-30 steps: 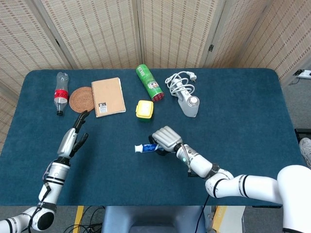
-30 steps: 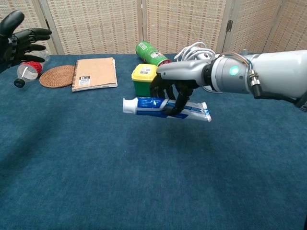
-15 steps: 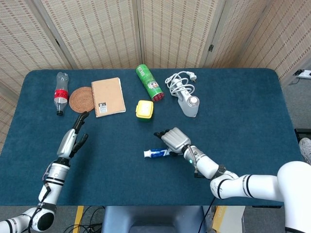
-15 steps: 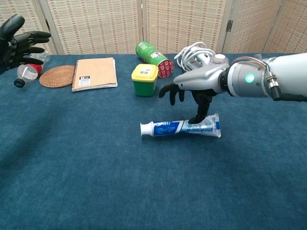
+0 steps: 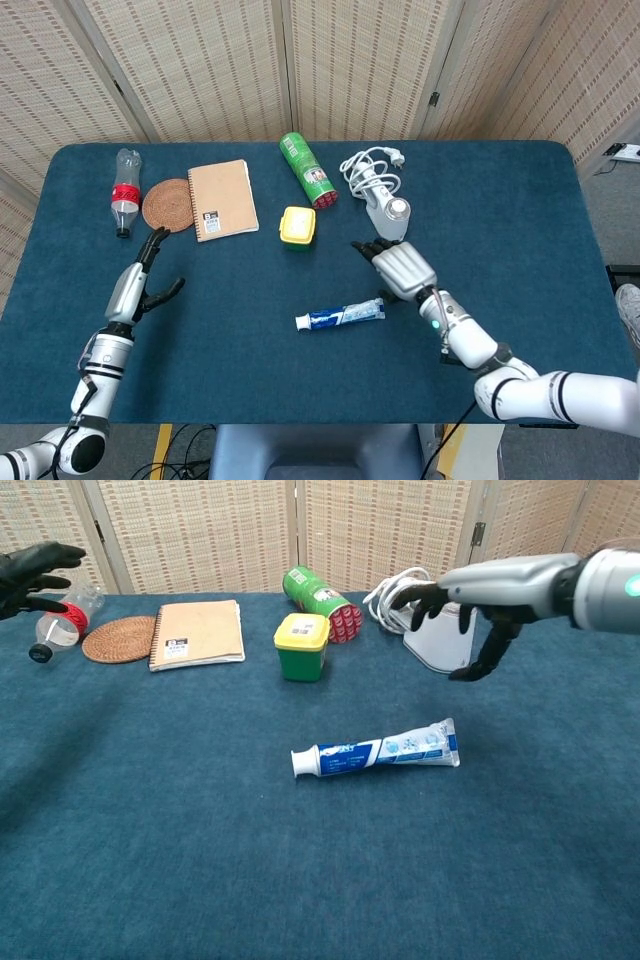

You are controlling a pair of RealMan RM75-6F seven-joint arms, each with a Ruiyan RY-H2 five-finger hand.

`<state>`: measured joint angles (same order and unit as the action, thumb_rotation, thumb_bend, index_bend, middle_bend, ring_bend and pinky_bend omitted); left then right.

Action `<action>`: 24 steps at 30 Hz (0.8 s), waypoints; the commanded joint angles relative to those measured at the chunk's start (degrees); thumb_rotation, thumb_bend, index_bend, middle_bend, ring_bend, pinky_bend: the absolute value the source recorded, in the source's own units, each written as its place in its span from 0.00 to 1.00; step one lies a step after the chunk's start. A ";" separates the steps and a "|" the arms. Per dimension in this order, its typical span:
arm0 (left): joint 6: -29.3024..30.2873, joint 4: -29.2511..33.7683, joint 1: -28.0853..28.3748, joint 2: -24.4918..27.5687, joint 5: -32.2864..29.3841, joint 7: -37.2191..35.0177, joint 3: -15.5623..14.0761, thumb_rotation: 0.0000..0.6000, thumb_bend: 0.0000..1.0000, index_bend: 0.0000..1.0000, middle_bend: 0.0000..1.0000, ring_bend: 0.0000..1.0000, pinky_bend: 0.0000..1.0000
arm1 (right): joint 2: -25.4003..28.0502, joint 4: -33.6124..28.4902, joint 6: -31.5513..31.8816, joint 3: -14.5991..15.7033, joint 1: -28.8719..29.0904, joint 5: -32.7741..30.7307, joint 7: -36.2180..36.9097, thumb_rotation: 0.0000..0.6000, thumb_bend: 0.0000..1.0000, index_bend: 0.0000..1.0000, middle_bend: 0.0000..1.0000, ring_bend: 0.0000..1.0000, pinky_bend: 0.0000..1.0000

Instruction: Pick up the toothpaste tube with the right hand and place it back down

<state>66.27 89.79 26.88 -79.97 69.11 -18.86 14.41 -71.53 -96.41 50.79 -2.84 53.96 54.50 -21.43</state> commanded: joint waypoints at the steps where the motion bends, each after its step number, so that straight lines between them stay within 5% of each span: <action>1: -1.12 -0.44 -0.37 1.19 -2.80 2.10 0.28 0.84 0.00 0.00 0.00 0.00 0.15 | 4.04 -2.85 5.03 0.89 -4.66 3.66 2.78 1.00 0.45 0.04 0.27 0.19 0.31; 2: -1.18 -0.64 -0.49 1.43 -3.31 2.50 0.35 0.95 0.01 0.00 0.00 0.00 0.15 | 4.81 -3.22 6.16 1.15 -5.78 4.51 3.43 1.00 0.48 0.06 0.28 0.20 0.32; 5: -0.78 -2.13 -0.99 2.04 -4.52 4.93 0.18 1.00 0.06 0.00 0.00 0.00 0.16 | 6.80 -4.04 10.73 2.02 -9.78 7.67 5.41 1.00 0.51 0.10 0.30 0.21 0.33; 13: 6.24 -5.30 -4.18 2.47 -2.81 12.38 -1.59 1.00 0.07 0.06 0.00 0.00 0.20 | 9.48 -4.37 21.92 5.05 -20.05 15.25 8.03 1.00 0.52 0.12 0.31 0.22 0.34; 24: 16.06 1.55 -10.74 5.41 1.21 24.52 -6.62 1.00 0.07 0.07 0.00 0.00 0.20 | 9.37 -2.70 32.11 7.91 -32.50 21.82 14.42 1.00 0.42 0.12 0.31 0.22 0.34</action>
<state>80.47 89.62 17.67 -75.34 69.16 3.78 9.09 -62.12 -99.56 81.49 4.32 23.31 75.04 -8.11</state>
